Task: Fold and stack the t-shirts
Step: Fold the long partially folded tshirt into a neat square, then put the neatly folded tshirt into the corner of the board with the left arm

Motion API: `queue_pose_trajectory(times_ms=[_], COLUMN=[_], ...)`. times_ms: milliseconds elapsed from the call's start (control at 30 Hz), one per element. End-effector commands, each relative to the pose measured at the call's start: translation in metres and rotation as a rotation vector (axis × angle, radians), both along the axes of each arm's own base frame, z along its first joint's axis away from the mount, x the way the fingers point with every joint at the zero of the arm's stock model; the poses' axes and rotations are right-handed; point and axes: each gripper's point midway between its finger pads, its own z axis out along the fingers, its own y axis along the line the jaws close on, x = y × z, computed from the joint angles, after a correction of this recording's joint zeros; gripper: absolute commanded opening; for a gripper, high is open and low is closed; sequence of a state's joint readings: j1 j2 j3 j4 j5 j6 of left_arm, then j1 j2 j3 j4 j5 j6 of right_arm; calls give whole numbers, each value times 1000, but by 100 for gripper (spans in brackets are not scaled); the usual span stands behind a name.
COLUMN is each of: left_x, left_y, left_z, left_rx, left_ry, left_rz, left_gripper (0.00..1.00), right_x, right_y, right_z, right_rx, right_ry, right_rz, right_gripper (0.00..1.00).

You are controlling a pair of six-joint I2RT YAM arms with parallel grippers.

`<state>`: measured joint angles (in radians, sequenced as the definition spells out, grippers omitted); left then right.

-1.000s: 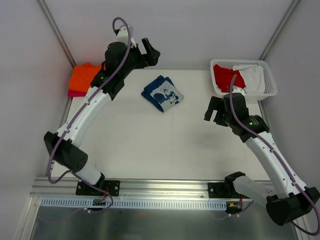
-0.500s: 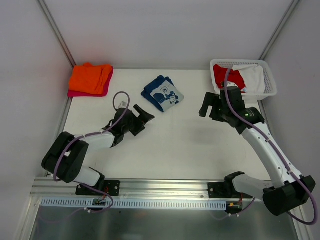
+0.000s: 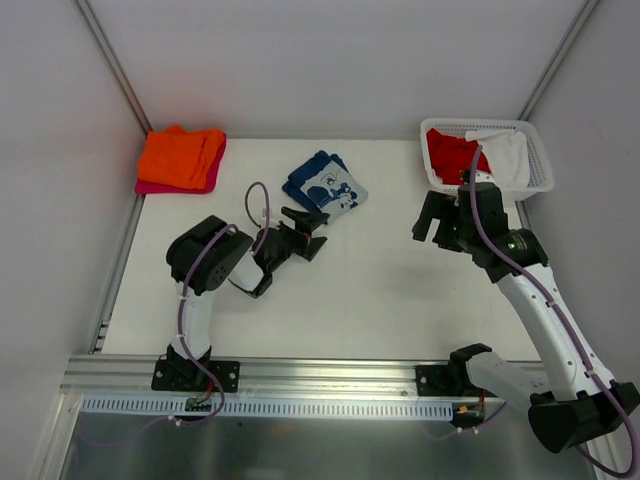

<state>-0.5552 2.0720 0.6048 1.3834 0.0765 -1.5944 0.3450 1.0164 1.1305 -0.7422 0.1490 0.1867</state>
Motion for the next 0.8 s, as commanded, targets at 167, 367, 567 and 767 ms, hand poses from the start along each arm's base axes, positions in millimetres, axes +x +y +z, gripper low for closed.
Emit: queue_pose_trajectory(times_ms=[167,367,567,767], left_x=[-5,11,22,16], left_y=[7,32,31,44], left_z=[70,109,80,48], left_rx=[114,496,559,590], left_ry=[-124,-156,-41,45], left_rz=[19,108,81,105], left_gripper=[99,99,99,99], right_x=[-9,-14,-17,-23], right_y=[-12,-14,-14,-22], right_z=[3,3,12,19], right_rx=[-25,-14,3,-15], right_ry=[-12,-20,-49,-66], right_rz=[-16,-23,-26,-40], right_gripper=[99,100,100,99])
